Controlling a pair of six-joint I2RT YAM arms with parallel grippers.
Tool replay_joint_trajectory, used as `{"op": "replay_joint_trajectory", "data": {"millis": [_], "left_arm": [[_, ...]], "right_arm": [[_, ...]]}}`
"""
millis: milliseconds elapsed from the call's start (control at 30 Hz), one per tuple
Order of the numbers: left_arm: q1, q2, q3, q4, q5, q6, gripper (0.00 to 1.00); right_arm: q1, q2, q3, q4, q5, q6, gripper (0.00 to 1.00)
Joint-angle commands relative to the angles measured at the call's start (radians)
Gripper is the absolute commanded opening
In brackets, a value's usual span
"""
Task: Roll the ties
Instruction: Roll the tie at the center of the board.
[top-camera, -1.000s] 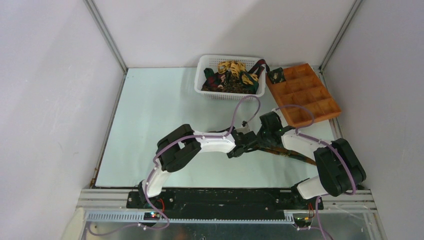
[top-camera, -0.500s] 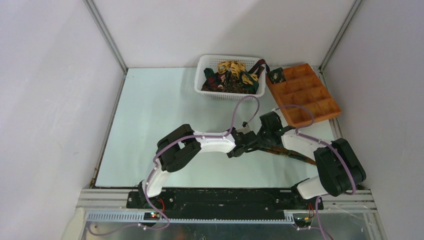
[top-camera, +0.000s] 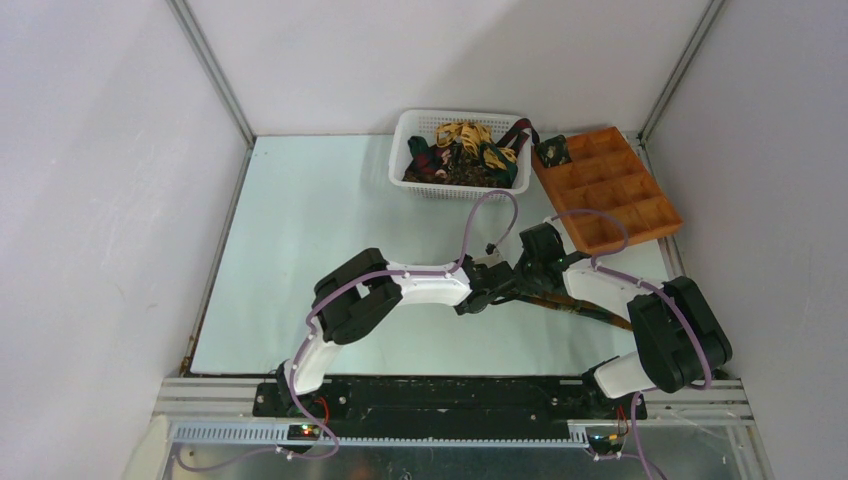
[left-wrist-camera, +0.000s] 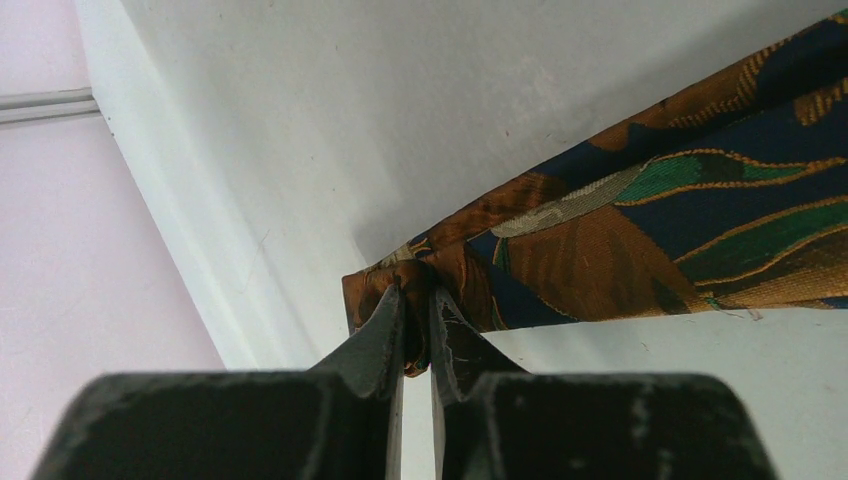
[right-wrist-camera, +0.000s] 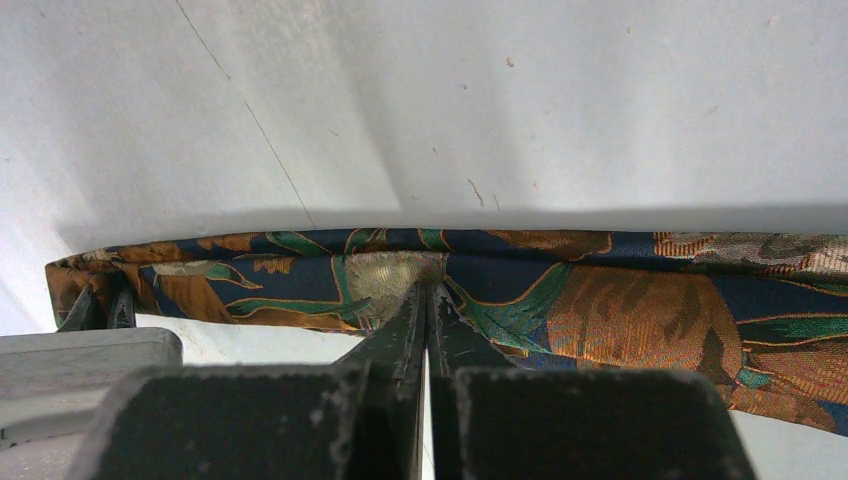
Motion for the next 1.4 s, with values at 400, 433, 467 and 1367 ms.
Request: {"op": "replay_joint_trajectory", "data": {"millis": [400,433,467,1367], "left_arm": [[0.030,-0.056,0.014,0.040,0.191,-0.093,0.26],[0.035,-0.058,0.009,0.042,0.200,-0.099,0.27],[0.037,-0.064,0.007,0.046,0.216,-0.102,0.27],[0.112,-0.176,-0.063,0.097,0.363,-0.212,0.33]], "right_arm": [[-0.004,0.010,0.001,0.024,0.003,0.009,0.00],[-0.004,0.010,0.001,0.023,0.003,0.008,0.00],[-0.004,0.009,0.001,0.023,0.003,0.008,0.00],[-0.003,-0.019,0.001,0.026,0.011,-0.001,0.00]]}}
